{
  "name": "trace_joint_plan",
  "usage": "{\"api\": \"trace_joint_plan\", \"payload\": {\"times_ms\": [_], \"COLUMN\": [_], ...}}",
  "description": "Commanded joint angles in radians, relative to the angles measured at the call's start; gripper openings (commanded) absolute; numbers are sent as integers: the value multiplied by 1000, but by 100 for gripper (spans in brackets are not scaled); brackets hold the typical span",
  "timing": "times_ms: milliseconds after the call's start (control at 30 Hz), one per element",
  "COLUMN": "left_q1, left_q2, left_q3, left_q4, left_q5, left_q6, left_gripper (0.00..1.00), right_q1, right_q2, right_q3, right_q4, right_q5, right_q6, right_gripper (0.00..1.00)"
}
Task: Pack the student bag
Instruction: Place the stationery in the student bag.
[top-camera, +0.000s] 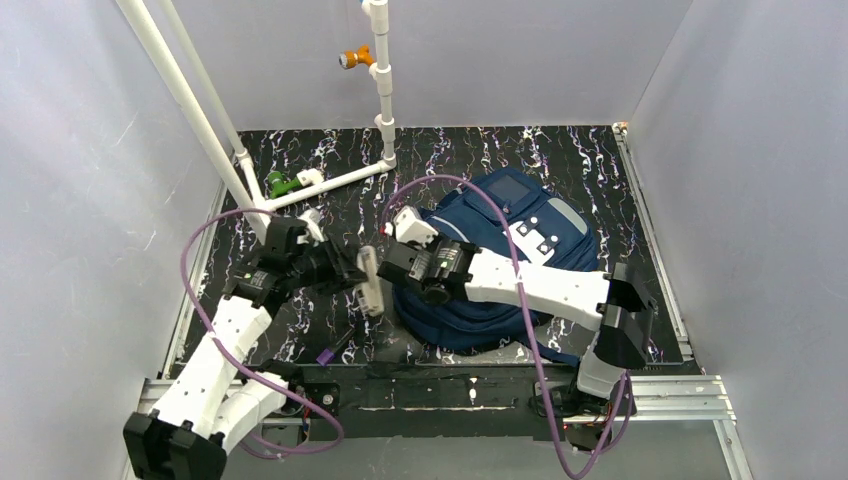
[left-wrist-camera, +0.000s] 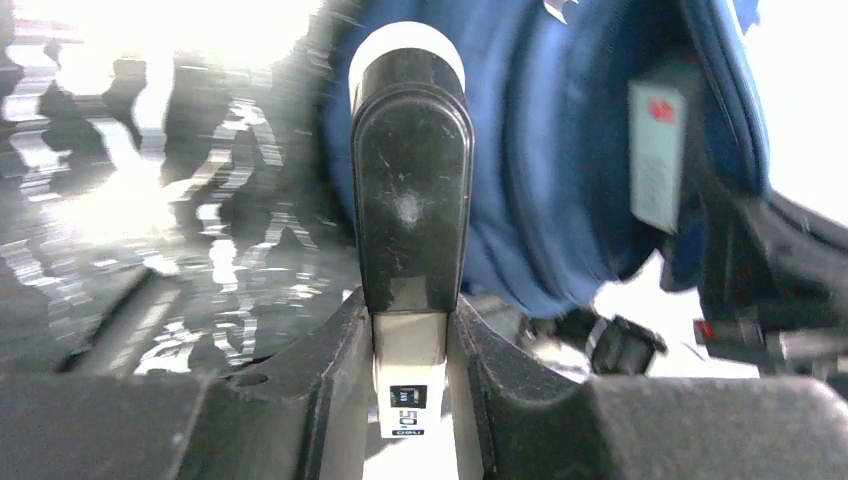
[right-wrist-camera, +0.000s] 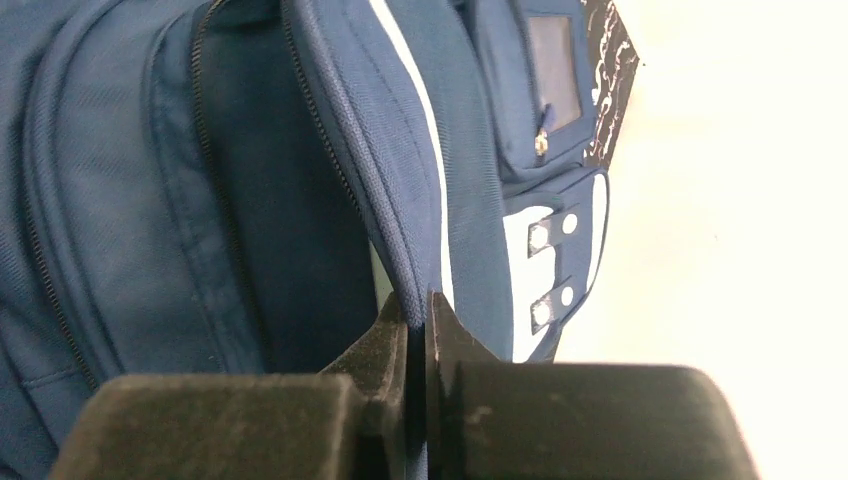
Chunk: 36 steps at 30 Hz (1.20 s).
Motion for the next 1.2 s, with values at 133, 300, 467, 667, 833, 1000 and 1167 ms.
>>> {"api": "trace_joint_plan", "payload": {"times_ms": [133,300,467,667,833,1000,1167], "left_q1": [-308,-363,-398,-428,-431,-438,-446], "left_q2": [119,280,408,498,493,557,570], "left_q3": [25,82,169,230,223,222,213], "left_q4": [580,685,683,683,691,861,865], "left_q5": [209,209,163,122,-48,41,-68], "left_q6": [-216,-305,-369,-443,-482,-596,-577], "left_gripper": [0,0,0,0,0,0,0], "right_q1": [-136,-219,-241,-253,-254,-255,-255], "right_q2": [-247,-390,-432,-426,-427,-414,-416], "right_q3": [35,-54,-72,-53,-48,-29,-32], "right_q4": [176,301,320,325,338,326,347], "right_q5": [-151,-357,-403,-432,-454,-456,-479], "right_q6": [-119,-99,-93,-90,-83,-83,-75], "right_gripper": [1,1,1,1,1,1,1]}}
